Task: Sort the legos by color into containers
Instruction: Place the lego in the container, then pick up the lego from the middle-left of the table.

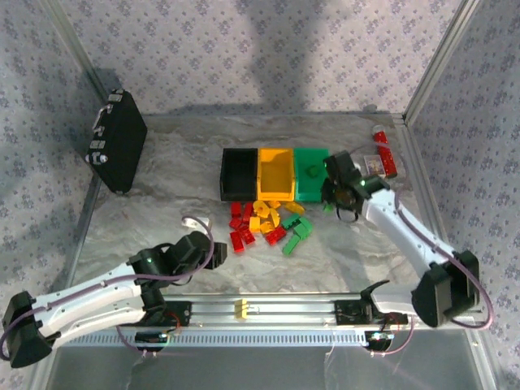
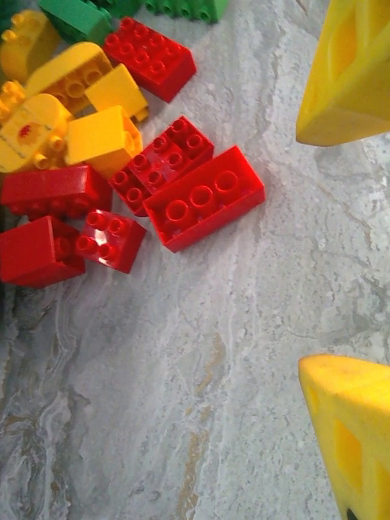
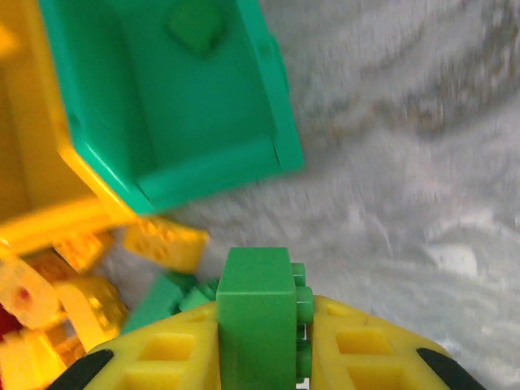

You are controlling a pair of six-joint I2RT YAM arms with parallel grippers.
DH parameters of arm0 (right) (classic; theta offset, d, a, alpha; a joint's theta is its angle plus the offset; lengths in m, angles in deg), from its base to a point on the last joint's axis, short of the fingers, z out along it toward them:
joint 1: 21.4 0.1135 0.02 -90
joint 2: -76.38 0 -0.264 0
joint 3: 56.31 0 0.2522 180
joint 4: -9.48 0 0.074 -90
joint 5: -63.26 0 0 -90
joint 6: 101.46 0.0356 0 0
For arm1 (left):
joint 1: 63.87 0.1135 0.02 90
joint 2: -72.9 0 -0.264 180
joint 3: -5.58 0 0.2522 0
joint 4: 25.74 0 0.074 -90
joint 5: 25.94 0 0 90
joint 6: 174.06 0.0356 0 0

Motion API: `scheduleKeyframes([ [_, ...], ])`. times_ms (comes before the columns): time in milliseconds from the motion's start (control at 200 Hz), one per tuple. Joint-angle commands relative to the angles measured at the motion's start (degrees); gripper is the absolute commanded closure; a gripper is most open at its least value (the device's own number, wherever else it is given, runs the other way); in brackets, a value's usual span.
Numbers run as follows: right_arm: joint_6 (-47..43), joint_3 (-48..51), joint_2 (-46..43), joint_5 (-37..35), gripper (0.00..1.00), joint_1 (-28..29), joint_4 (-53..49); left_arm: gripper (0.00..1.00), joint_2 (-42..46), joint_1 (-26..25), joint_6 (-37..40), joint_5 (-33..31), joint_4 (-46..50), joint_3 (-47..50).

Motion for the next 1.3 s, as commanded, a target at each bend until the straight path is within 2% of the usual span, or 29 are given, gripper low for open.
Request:
scheduleKeyframes([
  [0,-7.1,-8.5,6.7,0.6,0.73,-2.3,-2.0,0.31,-1.5,-2.9,-2.1,-3.0,2.2,0.0],
  [200,-10.7,-23.5,22.3,0.5,0.72,-4.2,-4.5,0.31,-3.9,-8.2,-4.8,-5.2,1.2,0.1],
  [420,-11.6,-29.5,31.7,0.2,0.70,-5.7,-3.7,0.31,-4.7,-12.3,-5.1,-5.7,0.2,-0.1],
  [465,-12.0,-30.8,32.7,0.5,0.64,-5.7,-4.4,0.31,-4.8,-12.7,-4.7,-5.6,0.3,-0.1],
  [515,-12.3,-31.6,33.0,0.6,0.47,-5.5,-4.4,0.31,-4.8,-12.9,-4.2,-5.5,0.2,-0.1],
  [550,-12.6,-31.6,32.6,0.7,0.36,-5.2,-4.2,0.31,-4.7,-13.0,-3.7,-5.5,0.2,0.0],
  [605,-13.1,-31.3,31.6,0.6,0.32,-4.8,-3.9,0.31,-4.8,-13.0,-3.0,-5.4,0.1,-0.4],
  [845,-12.9,-27.5,24.4,1.1,0.29,-3.6,-3.2,0.30,-9.5,-13.0,0.1,-5.2,-1.9,-4.3],
  [1009,-13.2,-21.7,17.2,3.8,0.28,-3.0,-1.7,0.27,-16.7,-12.9,6.3,-3.6,-6.0,-9.8],
  [1154,-13.2,-10.4,6.6,5.7,0.17,-2.7,4.2,0.21,-24.6,-12.7,13.9,2.2,-10.9,-16.7],
  [1294,-13.0,-2.3,-1.7,6.0,0.16,-3.2,4.4,0.20,-33.9,-9.0,17.4,11.3,-11.6,-24.6],
])
